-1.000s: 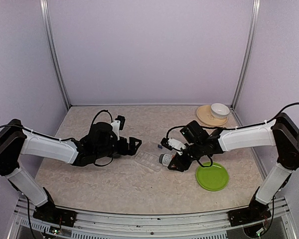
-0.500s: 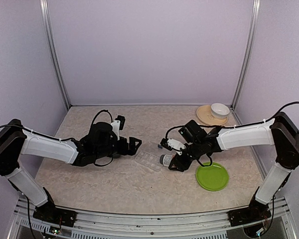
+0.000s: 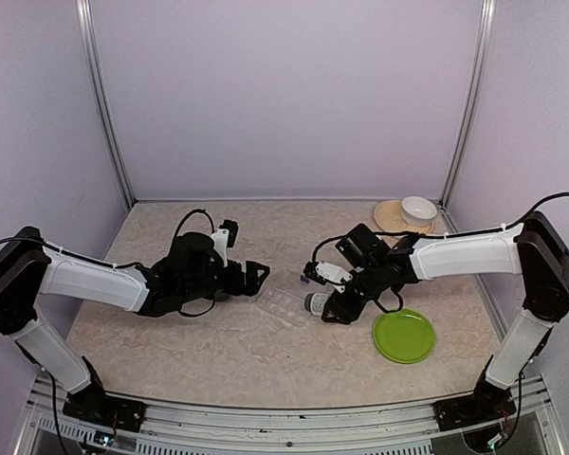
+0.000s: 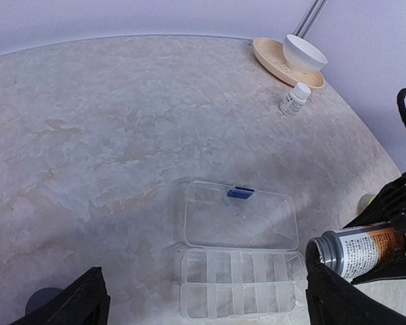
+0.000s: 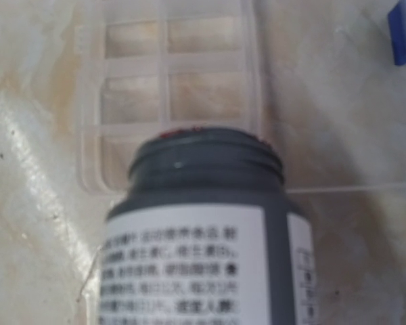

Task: Sort the pills into containers
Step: Pour the pill into the compartment of the pill container.

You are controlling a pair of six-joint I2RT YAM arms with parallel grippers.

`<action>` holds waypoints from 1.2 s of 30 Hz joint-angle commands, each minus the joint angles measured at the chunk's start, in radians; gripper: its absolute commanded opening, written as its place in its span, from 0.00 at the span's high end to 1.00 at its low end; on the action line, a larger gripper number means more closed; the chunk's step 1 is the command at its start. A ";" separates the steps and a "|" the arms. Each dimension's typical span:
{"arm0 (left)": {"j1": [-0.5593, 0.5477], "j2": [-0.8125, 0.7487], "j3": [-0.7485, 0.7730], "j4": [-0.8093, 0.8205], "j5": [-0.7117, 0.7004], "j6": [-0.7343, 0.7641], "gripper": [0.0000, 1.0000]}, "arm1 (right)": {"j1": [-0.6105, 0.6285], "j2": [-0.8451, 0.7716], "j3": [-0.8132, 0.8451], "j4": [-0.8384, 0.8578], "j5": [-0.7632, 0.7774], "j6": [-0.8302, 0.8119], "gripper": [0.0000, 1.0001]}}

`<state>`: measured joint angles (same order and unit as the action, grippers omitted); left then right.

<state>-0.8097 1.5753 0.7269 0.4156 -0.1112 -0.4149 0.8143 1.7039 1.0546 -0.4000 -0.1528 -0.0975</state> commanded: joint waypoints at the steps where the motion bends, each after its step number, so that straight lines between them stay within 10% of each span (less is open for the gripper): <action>1: -0.005 -0.019 -0.003 0.024 0.011 -0.006 0.01 | 0.016 0.016 0.039 -0.039 0.009 -0.014 1.00; 36: -0.002 -0.021 -0.036 0.051 0.010 -0.015 0.01 | 0.033 0.082 0.156 -0.203 0.072 -0.033 1.00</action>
<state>-0.8097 1.5753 0.7048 0.4366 -0.1108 -0.4213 0.8314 1.7695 1.1828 -0.5640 -0.0906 -0.1207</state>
